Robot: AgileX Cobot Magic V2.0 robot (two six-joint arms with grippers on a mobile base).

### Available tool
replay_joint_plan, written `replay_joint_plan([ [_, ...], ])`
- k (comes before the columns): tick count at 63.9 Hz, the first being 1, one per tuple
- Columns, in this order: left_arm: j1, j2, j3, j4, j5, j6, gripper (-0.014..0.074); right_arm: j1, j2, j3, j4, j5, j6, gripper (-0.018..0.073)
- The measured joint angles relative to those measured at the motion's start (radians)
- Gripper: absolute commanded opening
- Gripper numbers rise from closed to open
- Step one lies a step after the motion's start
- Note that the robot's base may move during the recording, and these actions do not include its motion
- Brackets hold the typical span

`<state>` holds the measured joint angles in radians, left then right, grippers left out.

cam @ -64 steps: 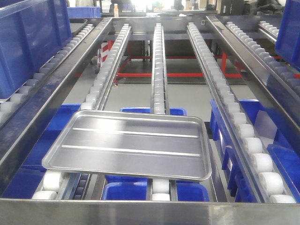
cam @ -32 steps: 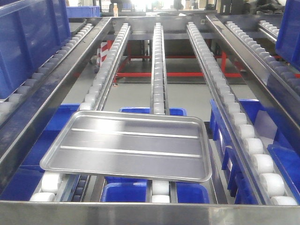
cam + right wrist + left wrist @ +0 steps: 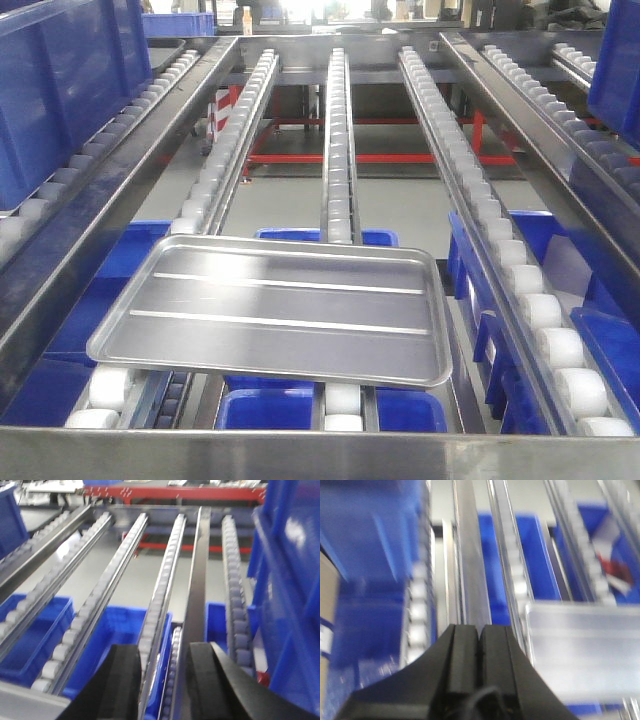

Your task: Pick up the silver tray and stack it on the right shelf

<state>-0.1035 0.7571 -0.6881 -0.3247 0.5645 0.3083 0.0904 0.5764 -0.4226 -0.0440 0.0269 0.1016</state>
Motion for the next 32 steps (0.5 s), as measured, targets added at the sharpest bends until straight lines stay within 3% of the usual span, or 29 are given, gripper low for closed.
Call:
replay_joint_plan([
  [5, 0.0, 0.023, 0.0, -0.049, 0.048, 0.068, -0.005, 0.018, 0.029, 0.0, 0.0, 0.0, 0.0, 0.037],
  [18, 0.0, 0.046, -0.004, -0.148, 0.082, 0.139, 0.0345, 0.101, 0.1, -0.04, 0.0, 0.06, 0.0, 0.037],
  [25, -0.036, 0.065, -0.031, -0.161, 0.079, 0.141, 0.0358, 0.186, 0.144, -0.123, 0.007, 0.164, 0.0, 0.037],
  [32, -0.169, 0.117, -0.075, -0.165, 0.071, 0.145, 0.0358, 0.277, 0.215, -0.242, 0.062, 0.326, 0.0, 0.037],
])
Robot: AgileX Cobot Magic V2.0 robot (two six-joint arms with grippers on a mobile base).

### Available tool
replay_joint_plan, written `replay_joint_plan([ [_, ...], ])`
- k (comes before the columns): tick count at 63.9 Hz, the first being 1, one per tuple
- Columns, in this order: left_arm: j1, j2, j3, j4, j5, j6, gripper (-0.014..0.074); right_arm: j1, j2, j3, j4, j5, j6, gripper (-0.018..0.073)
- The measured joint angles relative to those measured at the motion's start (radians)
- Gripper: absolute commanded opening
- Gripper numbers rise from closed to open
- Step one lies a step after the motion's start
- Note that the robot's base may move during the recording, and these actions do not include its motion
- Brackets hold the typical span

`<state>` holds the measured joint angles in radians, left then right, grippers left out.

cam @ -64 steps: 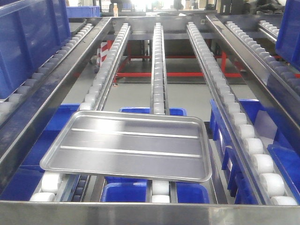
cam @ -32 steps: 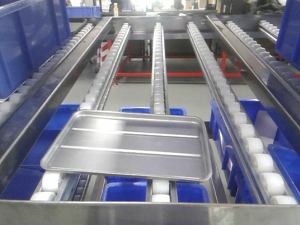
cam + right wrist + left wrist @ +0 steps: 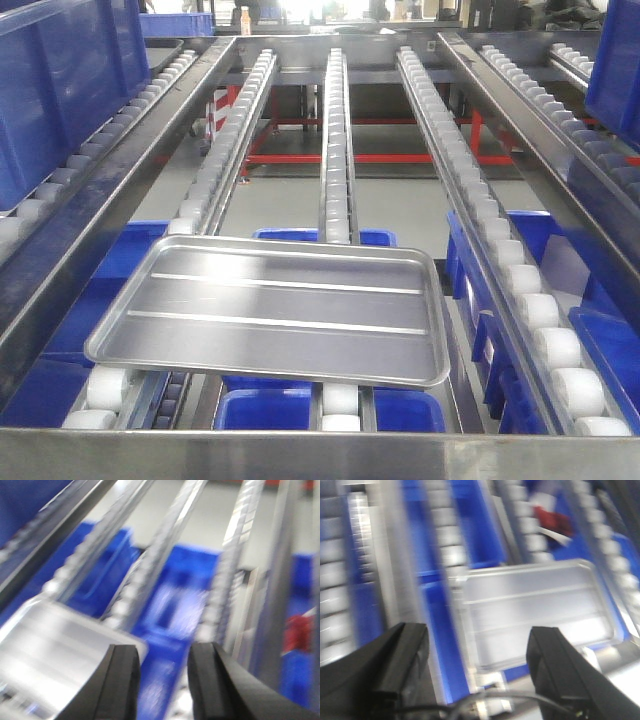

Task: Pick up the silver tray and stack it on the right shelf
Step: 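Lower both grippers toward opposite short edges of the silver tray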

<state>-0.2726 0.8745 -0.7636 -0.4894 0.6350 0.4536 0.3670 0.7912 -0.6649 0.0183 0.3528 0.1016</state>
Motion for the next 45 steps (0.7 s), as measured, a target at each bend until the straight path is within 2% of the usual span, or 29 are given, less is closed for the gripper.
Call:
replay_joint_plan([
  [5, -0.108, 0.05, -0.023, 0.0, -0.018, 0.0, 0.0358, 0.053, 0.074, -0.096, 0.057, 0.116, 0.0, 0.037],
  [9, -0.161, 0.093, -0.04, 0.0, -0.014, 0.002, 0.0358, 0.079, 0.143, -0.164, 0.103, 0.207, 0.006, 0.037],
  [14, -0.179, 0.149, -0.063, 0.002, 0.006, -0.04, 0.0358, 0.094, 0.226, -0.232, 0.133, 0.302, 0.03, 0.0368],
  [22, -0.182, 0.256, -0.122, 0.059, 0.026, -0.143, 0.0356, 0.098, 0.359, -0.305, 0.143, 0.377, 0.111, 0.0362],
  [27, -0.182, 0.332, -0.187, 0.132, 0.075, -0.227, 0.0343, 0.098, 0.441, -0.322, 0.143, 0.38, 0.17, 0.0362],
  [35, -0.203, 0.457, -0.319, 0.316, 0.218, -0.407, 0.0337, 0.098, 0.561, -0.327, 0.141, 0.379, 0.238, 0.0362],
  [39, -0.227, 0.519, -0.386, 0.433, 0.299, -0.5, 0.0337, 0.098, 0.612, -0.327, 0.141, 0.377, 0.255, 0.0362],
  [45, -0.268, 0.612, -0.475, 0.55, 0.388, -0.615, 0.0337, 0.098, 0.676, -0.327, 0.14, 0.367, 0.265, 0.0362],
])
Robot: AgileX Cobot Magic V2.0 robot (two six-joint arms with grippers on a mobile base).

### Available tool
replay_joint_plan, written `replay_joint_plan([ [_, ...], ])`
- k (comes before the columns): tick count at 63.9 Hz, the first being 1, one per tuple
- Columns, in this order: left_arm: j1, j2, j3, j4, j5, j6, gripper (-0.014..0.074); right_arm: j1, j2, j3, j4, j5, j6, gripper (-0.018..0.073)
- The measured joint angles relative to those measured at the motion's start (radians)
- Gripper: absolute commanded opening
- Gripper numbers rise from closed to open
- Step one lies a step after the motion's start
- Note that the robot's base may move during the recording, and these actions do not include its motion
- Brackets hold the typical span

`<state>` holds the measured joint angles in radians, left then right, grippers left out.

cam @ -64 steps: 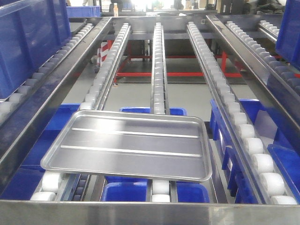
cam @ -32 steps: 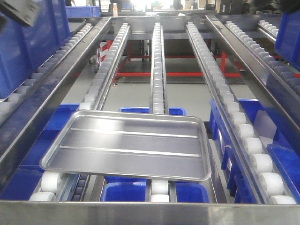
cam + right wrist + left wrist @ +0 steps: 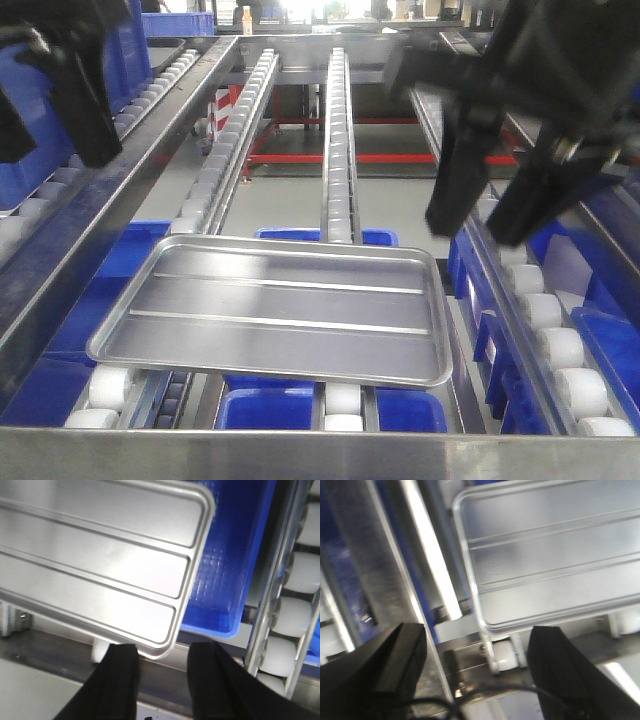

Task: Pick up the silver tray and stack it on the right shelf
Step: 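Lower both grippers toward opposite short edges of the silver tray, then close both grippers on the tray's opposite rims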

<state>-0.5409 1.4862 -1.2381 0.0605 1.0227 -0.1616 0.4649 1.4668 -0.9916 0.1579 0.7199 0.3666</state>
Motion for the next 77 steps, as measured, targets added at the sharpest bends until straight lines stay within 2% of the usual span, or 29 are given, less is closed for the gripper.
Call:
replay_joint_plan([
  [5, -0.033, 0.055, -0.039, 0.043, 0.019, -0.06, 0.0337, 0.0, 0.03, 0.0, -0.001, -0.014, 0.011, 0.0362],
  [11, -0.057, 0.108, -0.056, 0.052, 0.013, -0.119, 0.0337, 0.0, 0.05, -0.002, -0.007, -0.032, 0.032, 0.0362],
  [20, -0.063, 0.162, -0.056, 0.054, -0.013, -0.169, 0.0337, 0.0, 0.063, -0.002, -0.072, -0.047, 0.082, 0.0362],
  [32, -0.063, 0.199, -0.056, 0.06, -0.072, -0.184, 0.0337, 0.0, 0.066, -0.002, -0.158, -0.069, 0.172, 0.0362],
  [44, -0.063, 0.246, -0.056, 0.065, -0.102, -0.192, 0.0337, 0.0, 0.074, -0.002, -0.158, -0.1, 0.189, 0.0362],
  [57, -0.063, 0.262, -0.018, 0.087, -0.157, -0.249, 0.0337, 0.0, 0.125, -0.002, -0.158, -0.109, 0.209, 0.0362],
  [77, -0.062, 0.286, 0.011, 0.109, -0.195, -0.282, 0.0337, 0.0, 0.168, -0.004, -0.158, -0.158, 0.212, 0.0362],
])
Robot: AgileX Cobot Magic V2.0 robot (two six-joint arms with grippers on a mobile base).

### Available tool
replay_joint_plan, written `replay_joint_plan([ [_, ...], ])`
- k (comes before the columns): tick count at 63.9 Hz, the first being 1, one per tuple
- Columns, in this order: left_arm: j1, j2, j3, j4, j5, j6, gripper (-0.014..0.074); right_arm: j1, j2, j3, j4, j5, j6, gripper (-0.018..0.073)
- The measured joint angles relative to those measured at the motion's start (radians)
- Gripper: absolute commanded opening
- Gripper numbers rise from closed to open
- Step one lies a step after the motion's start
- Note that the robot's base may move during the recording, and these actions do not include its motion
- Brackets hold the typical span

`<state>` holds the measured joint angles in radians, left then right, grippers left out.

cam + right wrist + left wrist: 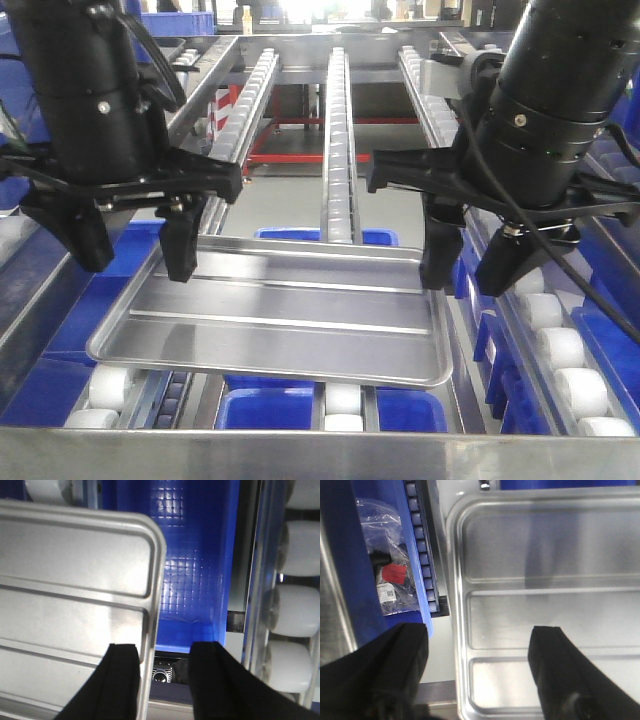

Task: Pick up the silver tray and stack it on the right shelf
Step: 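Close both grippers on the tray's opposite rims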

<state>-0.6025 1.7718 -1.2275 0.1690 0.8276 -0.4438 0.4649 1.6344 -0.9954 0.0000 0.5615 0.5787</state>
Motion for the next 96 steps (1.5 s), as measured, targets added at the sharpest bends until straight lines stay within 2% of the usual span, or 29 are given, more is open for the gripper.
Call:
replay_joint_plan([
  [31, 0.049, 0.05, 0.005, 0.0, -0.012, -0.029, 0.0337, 0.008, 0.062, 0.0, 0.006, -0.039, 0.0, 0.0362],
  [70, 0.049, 0.056, 0.005, 0.002, -0.031, -0.029, 0.0337, 0.008, 0.093, -0.004, 0.008, -0.073, 0.002, 0.0362],
  [75, 0.049, 0.056, 0.003, 0.002, -0.031, -0.029, 0.0332, 0.008, 0.096, -0.006, 0.008, -0.073, 0.002, 0.0336],
  [81, 0.049, 0.056, 0.003, 0.002, -0.033, -0.029, 0.0274, 0.008, 0.096, -0.007, 0.008, -0.073, 0.002, 0.0221],
  [88, 0.049, 0.058, 0.003, -0.01, -0.04, -0.029, 0.0132, 0.009, 0.096, -0.009, 0.018, -0.08, 0.002, 0.0035],
  [91, 0.049, 0.058, 0.003, -0.015, -0.042, -0.029, 0.0057, 0.009, 0.096, -0.009, 0.023, -0.08, 0.007, 0.0063],
  [96, 0.049, 0.058, 0.003, -0.009, -0.042, -0.031, -0.0097, 0.009, 0.096, -0.009, 0.025, -0.084, 0.011, 0.0058],
])
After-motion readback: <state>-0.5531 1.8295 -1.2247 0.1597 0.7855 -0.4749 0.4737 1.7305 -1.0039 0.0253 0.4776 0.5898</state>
